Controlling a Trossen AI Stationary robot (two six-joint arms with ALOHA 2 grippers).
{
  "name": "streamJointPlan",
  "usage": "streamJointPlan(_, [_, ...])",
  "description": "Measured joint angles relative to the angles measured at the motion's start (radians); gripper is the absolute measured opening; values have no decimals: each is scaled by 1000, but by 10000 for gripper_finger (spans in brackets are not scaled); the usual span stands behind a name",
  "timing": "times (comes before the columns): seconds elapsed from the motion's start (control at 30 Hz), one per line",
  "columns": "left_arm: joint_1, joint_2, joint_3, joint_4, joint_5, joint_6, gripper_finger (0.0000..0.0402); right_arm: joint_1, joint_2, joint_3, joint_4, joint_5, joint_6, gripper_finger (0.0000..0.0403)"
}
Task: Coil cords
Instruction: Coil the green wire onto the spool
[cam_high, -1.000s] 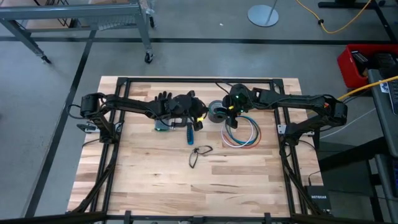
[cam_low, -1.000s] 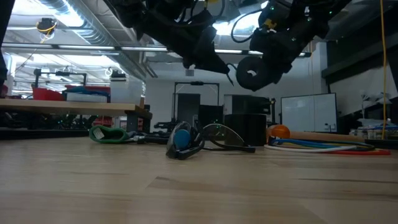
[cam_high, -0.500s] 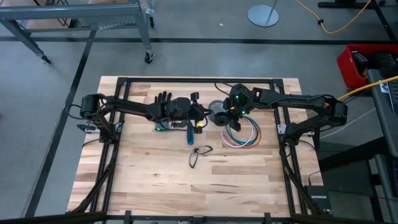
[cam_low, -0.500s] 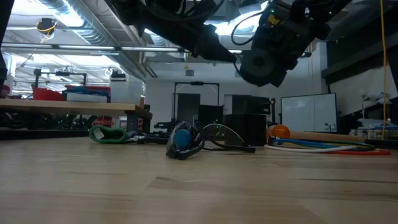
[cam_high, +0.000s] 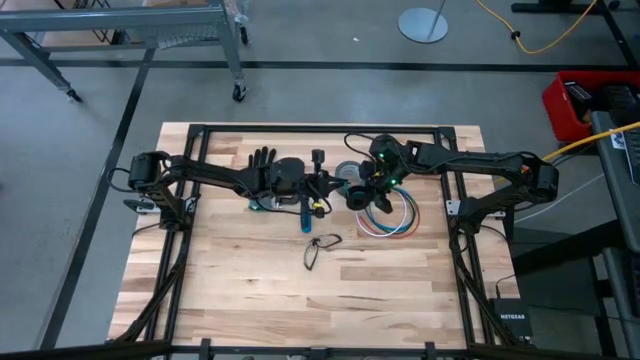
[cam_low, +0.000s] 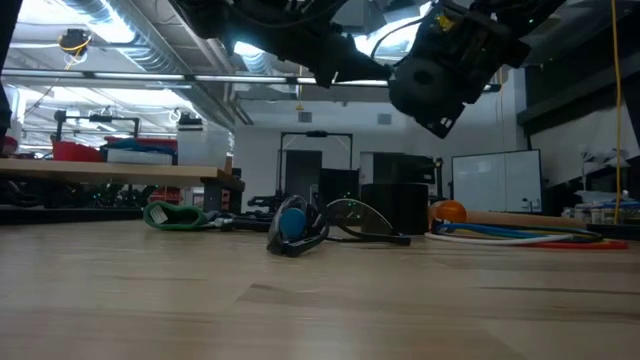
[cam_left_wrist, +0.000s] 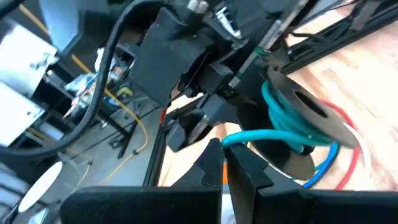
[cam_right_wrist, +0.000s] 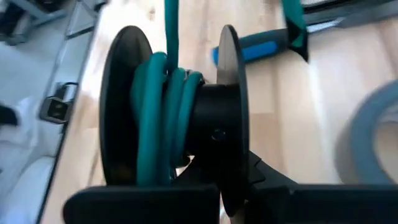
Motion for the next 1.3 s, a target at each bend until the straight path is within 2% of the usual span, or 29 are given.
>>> streamJointPlan(0.27, [1, 0, 0, 5, 102, 125, 0, -1, 1, -1, 43, -244, -49, 1])
streamJointPlan(0.47, [1, 0, 0, 6, 257, 236, 0, -1, 1, -2, 44, -412, -51, 1])
streamJointPlan(0.57, [-4, 0, 0, 7, 281, 280, 0, -1, 1, -2, 46, -482, -50, 1])
streamJointPlan(0.8, [-42, -1, 0, 66, 318, 408, 0, 4, 11, -2, 46, -521, -47, 1])
streamJointPlan(1.17, [-50, -2, 0, 99, 325, 476, 0, 74, 90, -2, 62, -552, -37, 1])
streamJointPlan(1.3, [-51, -1, 0, 99, 328, 511, 0, 79, 100, -2, 92, -625, -34, 1])
